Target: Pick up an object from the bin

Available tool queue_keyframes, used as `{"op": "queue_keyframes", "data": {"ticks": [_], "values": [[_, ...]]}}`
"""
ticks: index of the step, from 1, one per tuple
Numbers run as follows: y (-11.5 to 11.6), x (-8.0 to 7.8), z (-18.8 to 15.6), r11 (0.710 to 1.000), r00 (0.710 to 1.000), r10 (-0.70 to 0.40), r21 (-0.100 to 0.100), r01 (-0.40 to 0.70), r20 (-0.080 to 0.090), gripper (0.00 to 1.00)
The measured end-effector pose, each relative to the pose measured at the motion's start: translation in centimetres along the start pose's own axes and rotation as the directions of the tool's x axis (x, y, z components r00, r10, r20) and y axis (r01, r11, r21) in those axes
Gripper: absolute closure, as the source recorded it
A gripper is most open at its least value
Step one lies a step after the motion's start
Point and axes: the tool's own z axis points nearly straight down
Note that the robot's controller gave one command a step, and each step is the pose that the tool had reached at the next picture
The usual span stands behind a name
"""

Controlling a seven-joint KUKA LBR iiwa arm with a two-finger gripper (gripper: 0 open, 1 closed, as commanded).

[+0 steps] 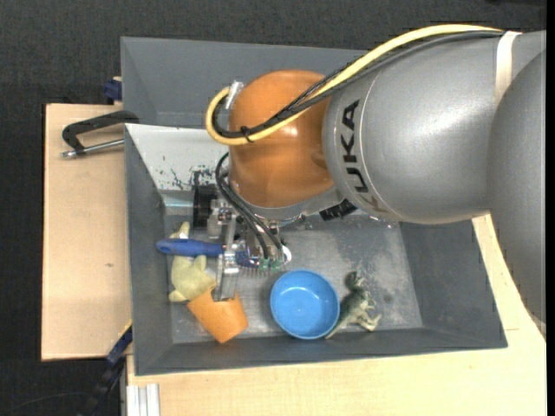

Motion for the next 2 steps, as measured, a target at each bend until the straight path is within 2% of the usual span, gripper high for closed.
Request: {"op": "queue_keyframes", "data": {"ticks": [1,2], "values": [[1.04,-2.60,13.68,0.994,0.994,-0.111,-0.001,0.111,0.015,0.00],[1.38,-2.37,13.46,0.993,0.993,-0.114,-0.006,0.114,0.010,1.00]]}}
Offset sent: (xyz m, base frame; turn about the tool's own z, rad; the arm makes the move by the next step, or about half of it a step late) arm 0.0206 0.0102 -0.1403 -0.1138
